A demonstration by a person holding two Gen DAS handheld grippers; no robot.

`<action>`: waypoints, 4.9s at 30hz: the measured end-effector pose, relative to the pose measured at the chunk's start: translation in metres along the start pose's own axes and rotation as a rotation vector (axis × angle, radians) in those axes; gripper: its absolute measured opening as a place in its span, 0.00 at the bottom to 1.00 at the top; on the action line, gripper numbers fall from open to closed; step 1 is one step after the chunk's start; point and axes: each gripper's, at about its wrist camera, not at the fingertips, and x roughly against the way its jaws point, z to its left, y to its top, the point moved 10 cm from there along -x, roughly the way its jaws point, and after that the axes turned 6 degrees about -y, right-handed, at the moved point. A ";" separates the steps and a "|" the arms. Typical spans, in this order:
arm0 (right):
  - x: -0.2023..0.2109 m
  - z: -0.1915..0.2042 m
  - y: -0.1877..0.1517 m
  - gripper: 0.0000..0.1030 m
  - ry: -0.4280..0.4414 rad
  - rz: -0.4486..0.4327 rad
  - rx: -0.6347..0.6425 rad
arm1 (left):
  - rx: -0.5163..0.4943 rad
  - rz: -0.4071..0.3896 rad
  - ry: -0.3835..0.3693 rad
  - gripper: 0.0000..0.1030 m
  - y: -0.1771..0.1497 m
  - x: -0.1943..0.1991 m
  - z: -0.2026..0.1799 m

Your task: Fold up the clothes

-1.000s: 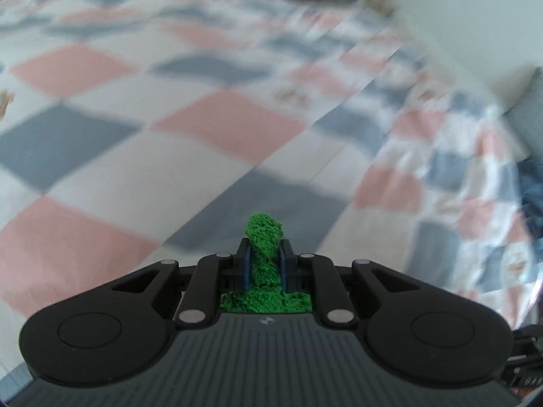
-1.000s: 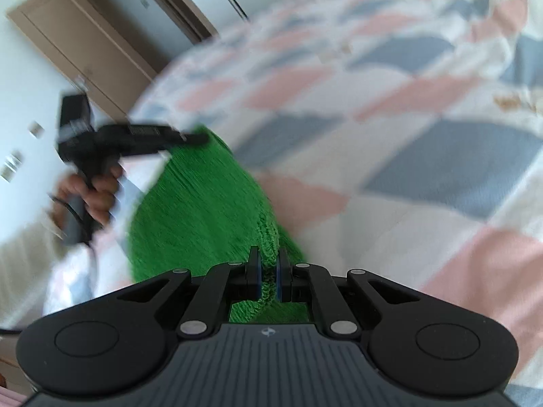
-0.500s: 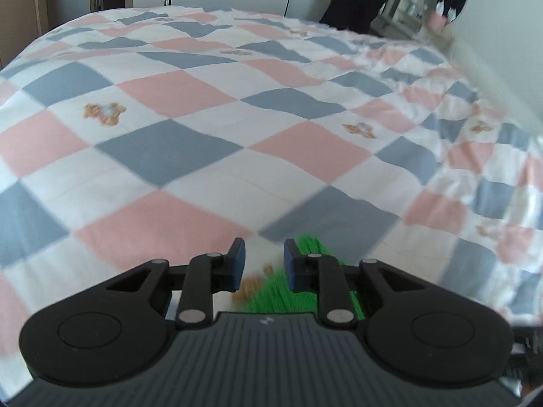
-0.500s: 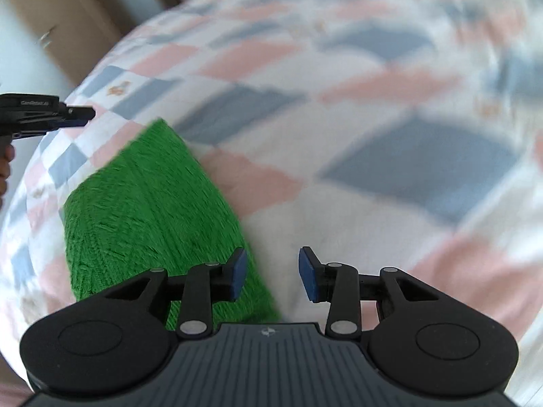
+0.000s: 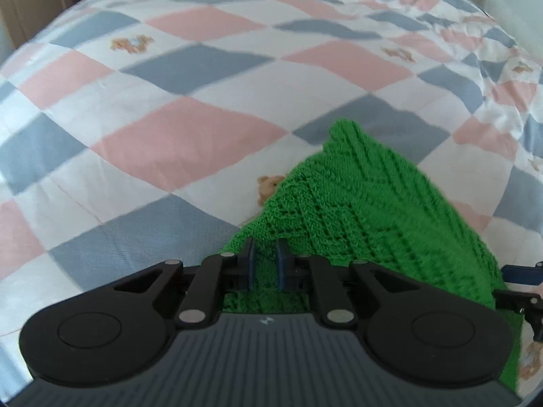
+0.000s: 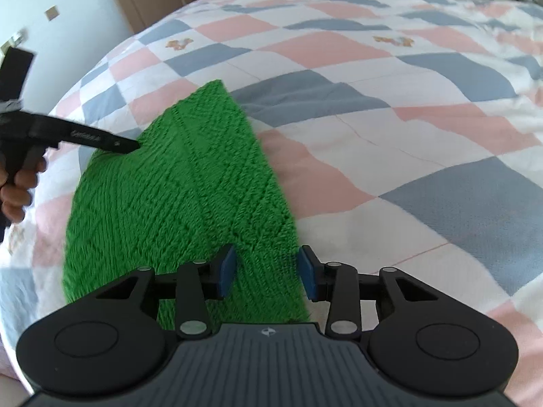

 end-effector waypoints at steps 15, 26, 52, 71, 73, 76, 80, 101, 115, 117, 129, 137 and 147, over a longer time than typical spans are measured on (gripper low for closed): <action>0.019 0.022 -0.029 0.35 0.035 0.073 0.088 | 0.114 0.073 -0.045 0.13 -0.089 0.049 -0.077; 0.060 0.036 -0.047 0.45 0.029 0.098 -0.032 | 0.245 0.127 0.064 0.27 -0.119 0.093 -0.074; 0.267 0.104 -0.069 0.79 0.020 0.001 0.015 | 0.244 0.035 0.202 0.51 -0.179 0.340 -0.153; 0.284 0.120 -0.052 0.81 0.044 0.002 0.080 | 0.251 -0.001 0.235 0.58 -0.163 0.370 -0.152; 0.279 0.121 -0.046 0.81 0.048 0.006 0.089 | 0.257 0.003 0.239 0.59 -0.160 0.366 -0.147; 0.273 0.121 -0.038 0.81 0.048 0.012 0.101 | 0.268 0.012 0.239 0.59 -0.152 0.359 -0.143; 0.263 0.119 -0.024 0.81 0.051 0.021 0.113 | 0.279 0.020 0.234 0.60 -0.140 0.350 -0.140; 0.173 0.101 0.038 0.82 0.065 0.140 0.148 | 0.395 0.148 0.236 0.61 -0.098 0.269 -0.094; 0.087 0.054 0.061 0.86 0.167 0.178 0.166 | 0.494 0.157 0.142 0.68 -0.086 0.184 -0.067; 0.066 0.043 0.061 0.86 0.217 0.185 0.161 | 0.524 0.155 0.101 0.68 -0.092 0.159 -0.060; -0.065 0.005 0.072 0.88 0.551 0.353 -0.117 | 0.863 0.042 -0.203 0.73 -0.098 0.035 -0.001; -0.106 0.011 0.068 0.87 0.792 0.465 -0.241 | 0.994 -0.025 -0.355 0.76 -0.109 0.004 0.013; -0.113 0.032 0.056 0.63 0.811 0.533 -0.131 | 0.932 -0.017 -0.429 0.64 -0.094 -0.015 0.003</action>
